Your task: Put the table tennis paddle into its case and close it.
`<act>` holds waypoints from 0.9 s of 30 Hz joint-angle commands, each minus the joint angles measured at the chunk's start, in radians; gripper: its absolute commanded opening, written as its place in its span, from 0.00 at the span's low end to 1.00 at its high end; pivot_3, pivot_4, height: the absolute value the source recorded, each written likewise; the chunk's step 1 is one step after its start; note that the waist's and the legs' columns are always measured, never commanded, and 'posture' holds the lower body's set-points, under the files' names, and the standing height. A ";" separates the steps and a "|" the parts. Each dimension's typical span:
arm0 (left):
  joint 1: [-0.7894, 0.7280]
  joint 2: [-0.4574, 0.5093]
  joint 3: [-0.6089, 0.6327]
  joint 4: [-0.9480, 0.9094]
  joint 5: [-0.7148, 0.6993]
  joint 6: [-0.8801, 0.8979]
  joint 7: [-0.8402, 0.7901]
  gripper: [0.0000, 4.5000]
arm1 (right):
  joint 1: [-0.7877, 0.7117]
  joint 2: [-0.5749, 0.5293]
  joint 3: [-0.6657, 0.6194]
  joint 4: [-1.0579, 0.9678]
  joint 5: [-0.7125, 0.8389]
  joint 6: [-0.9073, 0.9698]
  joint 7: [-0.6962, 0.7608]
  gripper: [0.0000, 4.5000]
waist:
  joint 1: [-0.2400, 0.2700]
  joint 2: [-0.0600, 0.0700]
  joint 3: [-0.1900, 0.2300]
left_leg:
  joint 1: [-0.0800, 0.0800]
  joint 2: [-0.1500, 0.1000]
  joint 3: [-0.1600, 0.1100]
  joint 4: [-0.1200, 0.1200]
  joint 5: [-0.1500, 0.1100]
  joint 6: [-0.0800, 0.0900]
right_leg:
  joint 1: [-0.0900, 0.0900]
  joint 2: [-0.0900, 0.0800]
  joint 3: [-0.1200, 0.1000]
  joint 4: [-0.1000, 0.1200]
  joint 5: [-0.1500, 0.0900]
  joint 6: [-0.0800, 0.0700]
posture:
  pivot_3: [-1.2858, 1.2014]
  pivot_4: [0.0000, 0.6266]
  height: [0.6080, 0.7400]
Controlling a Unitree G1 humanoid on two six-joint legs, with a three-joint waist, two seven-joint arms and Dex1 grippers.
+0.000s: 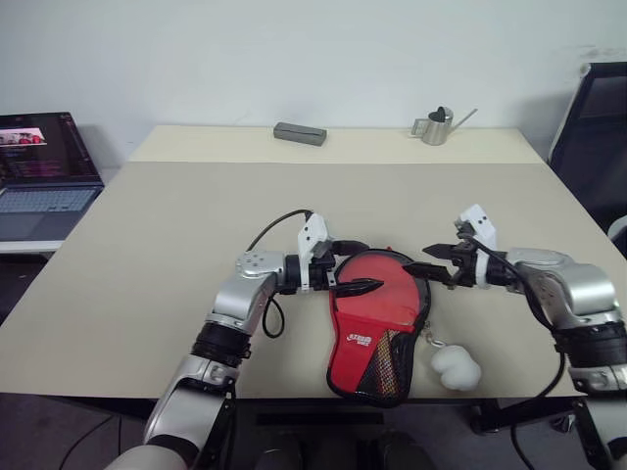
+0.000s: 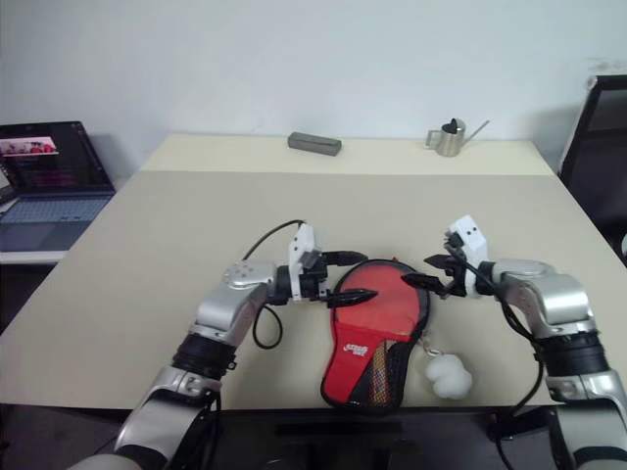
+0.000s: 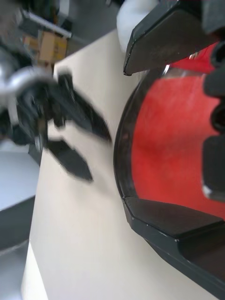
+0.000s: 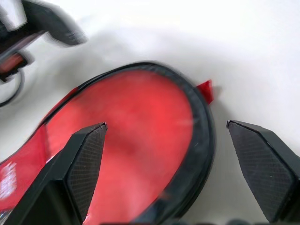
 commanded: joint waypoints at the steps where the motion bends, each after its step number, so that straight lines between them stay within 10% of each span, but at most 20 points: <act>1: 0.012 0.062 0.047 -0.065 -0.045 0.039 -0.028 1.00 | -0.046 0.036 -0.001 0.096 -0.052 -0.098 -0.009 1.00 | -0.002 0.001 0.002 | 0.000 0.000 0.000 0.000 0.000 0.000 | 0.000 0.000 0.000 0.001 0.000 -0.001 | 0.52 0.24 1.00; 10: 0.088 0.147 0.073 -0.128 -0.053 0.063 -0.006 1.00 | -0.115 0.126 0.004 0.337 -0.125 -0.188 0.011 1.00 | -0.005 0.000 0.009 | 0.000 0.000 0.001 0.001 0.000 0.000 | -0.004 0.001 0.002 0.010 0.000 -0.005 | 0.52 0.24 1.00; 25: 0.126 0.162 0.068 -0.164 -0.045 0.062 0.008 1.00 | -0.218 0.174 0.043 0.496 -0.234 -0.254 0.062 0.01 | -0.014 -0.001 0.009 | 0.002 0.002 0.001 0.002 0.000 0.000 | -0.004 0.002 0.002 0.013 0.000 -0.005 | 0.52 0.24 1.00; 27: 0.132 0.166 0.069 -0.171 -0.049 0.067 0.005 1.00 | -0.232 0.184 0.047 0.507 -0.247 -0.274 0.059 0.00 | -0.016 -0.001 0.009 | 0.002 0.002 0.001 0.002 0.000 0.000 | -0.004 0.002 0.002 0.013 0.000 -0.005 | 0.52 0.24 1.00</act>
